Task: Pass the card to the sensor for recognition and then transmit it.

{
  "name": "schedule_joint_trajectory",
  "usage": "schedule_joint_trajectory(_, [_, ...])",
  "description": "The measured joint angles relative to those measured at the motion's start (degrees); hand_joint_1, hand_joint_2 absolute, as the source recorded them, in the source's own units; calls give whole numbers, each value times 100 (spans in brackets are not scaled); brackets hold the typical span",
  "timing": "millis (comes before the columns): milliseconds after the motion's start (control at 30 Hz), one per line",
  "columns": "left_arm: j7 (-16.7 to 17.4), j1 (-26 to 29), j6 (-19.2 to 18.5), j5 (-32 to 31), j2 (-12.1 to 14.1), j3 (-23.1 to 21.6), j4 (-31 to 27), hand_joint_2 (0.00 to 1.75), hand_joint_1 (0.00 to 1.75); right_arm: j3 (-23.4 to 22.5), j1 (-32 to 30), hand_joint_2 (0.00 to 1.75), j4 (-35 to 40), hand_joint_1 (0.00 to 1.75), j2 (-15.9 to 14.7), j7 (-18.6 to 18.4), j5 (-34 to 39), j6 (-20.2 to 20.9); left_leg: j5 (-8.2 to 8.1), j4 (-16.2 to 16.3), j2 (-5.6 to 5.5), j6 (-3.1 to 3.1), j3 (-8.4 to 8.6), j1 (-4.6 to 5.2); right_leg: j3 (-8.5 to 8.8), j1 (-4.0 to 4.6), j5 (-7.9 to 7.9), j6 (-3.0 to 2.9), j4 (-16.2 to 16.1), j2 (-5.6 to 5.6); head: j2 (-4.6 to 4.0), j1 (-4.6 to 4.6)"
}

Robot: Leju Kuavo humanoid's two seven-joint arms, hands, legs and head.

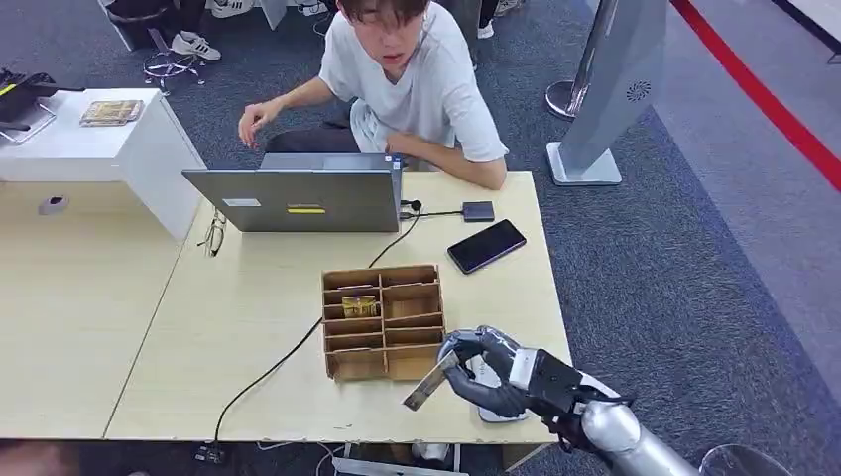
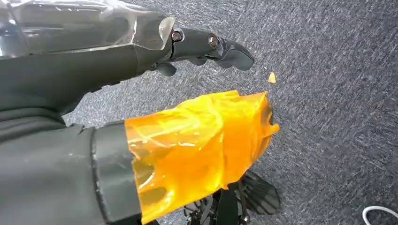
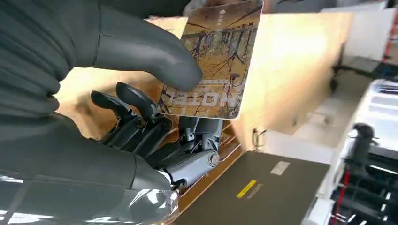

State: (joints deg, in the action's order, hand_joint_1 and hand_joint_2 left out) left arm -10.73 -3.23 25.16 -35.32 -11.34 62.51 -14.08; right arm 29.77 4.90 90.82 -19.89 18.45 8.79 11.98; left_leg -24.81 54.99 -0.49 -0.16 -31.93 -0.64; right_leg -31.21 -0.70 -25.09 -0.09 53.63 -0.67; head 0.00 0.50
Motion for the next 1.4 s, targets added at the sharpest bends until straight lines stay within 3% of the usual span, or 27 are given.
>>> schedule_joint_trajectory(767, [48, -3, -48, -135, 6, -7, 2, 0, 0, 22, 9, 175, -278, 175, -564, -446, -681, -166, -1, 0, 0, 2, -1, 0, 0, 0, 0, 0, 0, 0, 0, 0])
schedule_joint_trajectory(1000, [61, -3, -46, -173, 6, -7, 0, 0, 0, 31, 7, 175, -361, 175, -590, -640, -1032, -424, -1, 0, 0, 2, 0, 0, 0, 0, 0, 0, 0, 0, 0, -2])
schedule_joint_trajectory(1400, [61, -3, -46, -179, 6, -9, 0, 0, 0, 52, 7, 175, -422, 175, -590, -651, -1032, -457, -1, 0, 0, 2, 0, 0, 0, 0, 0, 0, 0, 0, 0, -2])
